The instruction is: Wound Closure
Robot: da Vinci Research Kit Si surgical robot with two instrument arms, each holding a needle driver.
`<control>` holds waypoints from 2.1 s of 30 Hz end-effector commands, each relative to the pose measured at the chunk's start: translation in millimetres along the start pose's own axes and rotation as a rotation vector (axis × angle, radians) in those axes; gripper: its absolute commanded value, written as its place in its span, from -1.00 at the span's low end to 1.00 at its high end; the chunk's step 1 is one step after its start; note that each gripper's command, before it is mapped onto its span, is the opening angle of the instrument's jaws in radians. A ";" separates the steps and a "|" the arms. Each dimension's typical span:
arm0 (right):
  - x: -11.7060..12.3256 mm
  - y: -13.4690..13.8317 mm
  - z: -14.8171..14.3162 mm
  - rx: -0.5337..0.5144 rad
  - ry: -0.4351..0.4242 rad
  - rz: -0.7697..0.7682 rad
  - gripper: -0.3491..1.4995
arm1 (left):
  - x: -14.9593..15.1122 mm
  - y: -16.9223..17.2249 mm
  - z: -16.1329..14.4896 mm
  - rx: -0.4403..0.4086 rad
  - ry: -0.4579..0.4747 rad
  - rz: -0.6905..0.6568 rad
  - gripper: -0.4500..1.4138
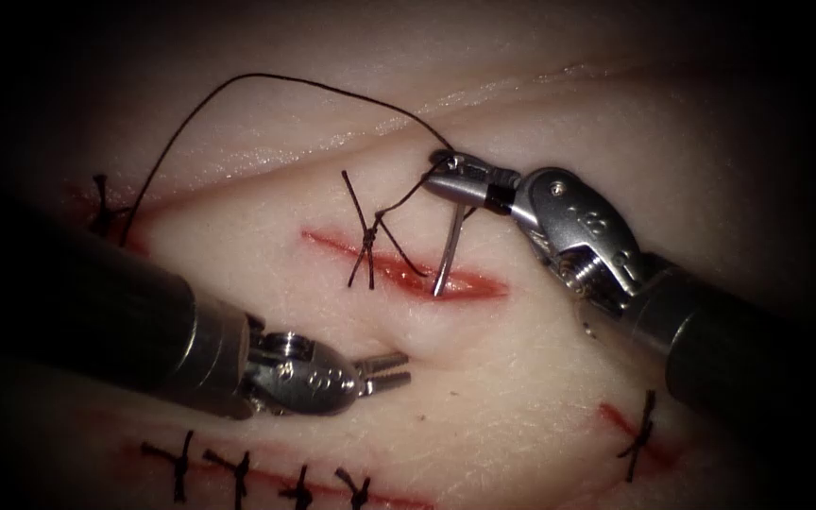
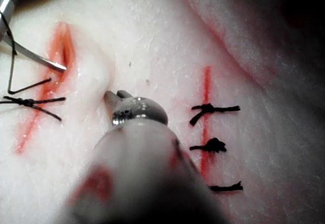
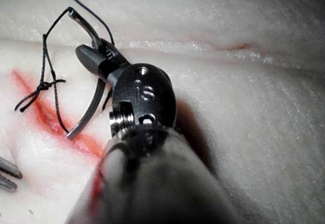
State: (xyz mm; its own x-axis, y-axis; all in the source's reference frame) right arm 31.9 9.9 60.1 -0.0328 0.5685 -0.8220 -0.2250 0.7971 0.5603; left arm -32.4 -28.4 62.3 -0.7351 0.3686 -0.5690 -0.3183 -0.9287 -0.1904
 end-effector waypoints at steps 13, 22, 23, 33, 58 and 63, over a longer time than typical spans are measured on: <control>-1.7 -0.9 2.1 0.041 0.048 0.330 -1.00 | -0.6 0.2 0.7 -0.004 0.000 0.001 -0.44; -2.1 -1.5 2.2 0.059 0.066 0.495 -1.00 | -0.6 0.0 0.8 -0.005 0.000 0.002 -0.46; -2.1 -1.6 2.2 0.062 0.072 0.524 -1.00 | -0.6 0.0 0.8 -0.005 0.000 0.002 -0.46; -2.1 -3.0 2.6 0.091 0.085 0.735 -1.00 | -0.7 -0.2 1.0 -0.003 0.000 0.003 -0.48; -2.1 -7.2 4.5 0.211 0.070 1.222 -1.00 | -0.9 -0.3 1.0 0.004 -0.004 0.005 -0.48; -2.2 -7.6 4.5 0.235 0.074 1.314 -1.00 | -1.0 -0.3 1.0 0.004 -0.004 0.005 -0.49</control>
State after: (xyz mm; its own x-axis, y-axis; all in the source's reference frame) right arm 37.2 3.4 57.4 -0.1525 0.9289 0.3374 0.1870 -0.3081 0.9328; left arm -32.1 -27.7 63.2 -0.7383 0.3641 -0.5678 -0.3185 -0.9302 -0.1824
